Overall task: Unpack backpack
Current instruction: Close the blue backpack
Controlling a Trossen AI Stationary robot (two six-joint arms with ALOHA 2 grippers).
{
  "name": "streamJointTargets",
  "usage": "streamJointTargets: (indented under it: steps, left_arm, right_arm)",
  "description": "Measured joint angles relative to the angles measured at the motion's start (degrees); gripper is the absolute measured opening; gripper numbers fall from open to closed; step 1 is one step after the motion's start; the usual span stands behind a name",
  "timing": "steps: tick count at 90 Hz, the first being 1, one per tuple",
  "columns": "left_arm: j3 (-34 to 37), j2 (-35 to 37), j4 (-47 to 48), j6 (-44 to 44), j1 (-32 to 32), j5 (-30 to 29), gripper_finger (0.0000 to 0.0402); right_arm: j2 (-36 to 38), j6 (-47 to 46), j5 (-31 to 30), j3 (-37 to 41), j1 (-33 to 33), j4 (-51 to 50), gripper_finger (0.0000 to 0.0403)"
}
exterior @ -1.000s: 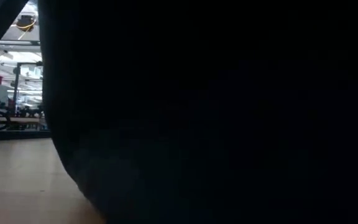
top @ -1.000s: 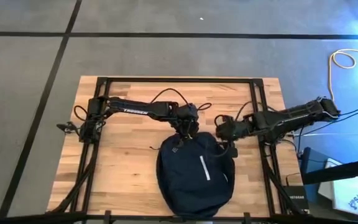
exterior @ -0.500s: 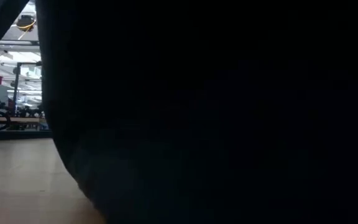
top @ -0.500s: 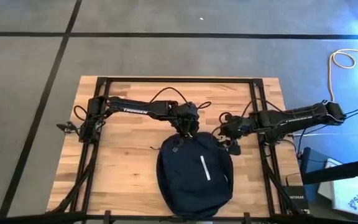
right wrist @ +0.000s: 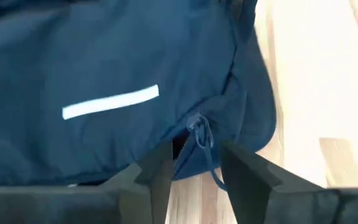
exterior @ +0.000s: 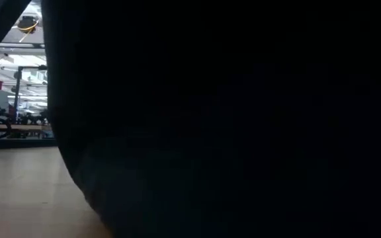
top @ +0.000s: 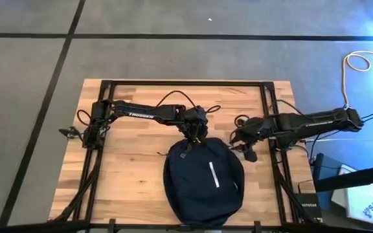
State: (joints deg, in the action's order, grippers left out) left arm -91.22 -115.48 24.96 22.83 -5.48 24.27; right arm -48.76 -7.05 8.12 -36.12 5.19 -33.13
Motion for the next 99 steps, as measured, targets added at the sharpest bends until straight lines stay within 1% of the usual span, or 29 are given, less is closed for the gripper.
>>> streamJointTargets:
  steps: [5,10,19,32,45,58,77,99]
  left_arm:
    - [0.00,-0.02,-0.10,0.00,0.00,0.02,0.0000]
    - [0.00,-0.02,-0.12,-0.07,0.00,0.00,0.0000]
    - [0.00,-0.02,-0.12,-0.22,0.00,0.00,0.0000]
    - [0.00,-0.02,-0.14,-0.31,0.00,0.00,0.0000]
    - [0.00,-0.02,-0.07,-0.24,0.00,0.00,0.0000]
    - [0.00,-0.02,0.08,-0.27,-0.01,0.00,0.0000]
    - [0.00,-0.02,0.10,-0.31,0.00,0.00,0.0000]
    - [0.00,-0.02,0.26,-0.72,0.00,0.00,0.0000]
  right_arm:
    - [1.41,-0.17,-0.59,-0.04,0.02,-0.76,0.0113]
    - [2.24,-0.37,-2.61,-0.09,0.02,-2.89,0.0113]
    - [1.85,-0.85,-5.57,0.20,0.02,-6.55,0.0113]
    - [-1.30,-1.52,-5.24,0.97,0.04,-3.57,0.0113]
    - [-5.14,-1.27,-6.57,1.07,0.07,-3.90,0.0113]
    - [-8.40,-1.29,-6.42,1.07,0.07,-3.57,0.0113]
    - [-10.79,-0.09,-6.12,1.09,0.07,0.02,0.0113]
    - [-10.56,-0.65,-6.84,-1.18,0.07,-6.13,0.0113]
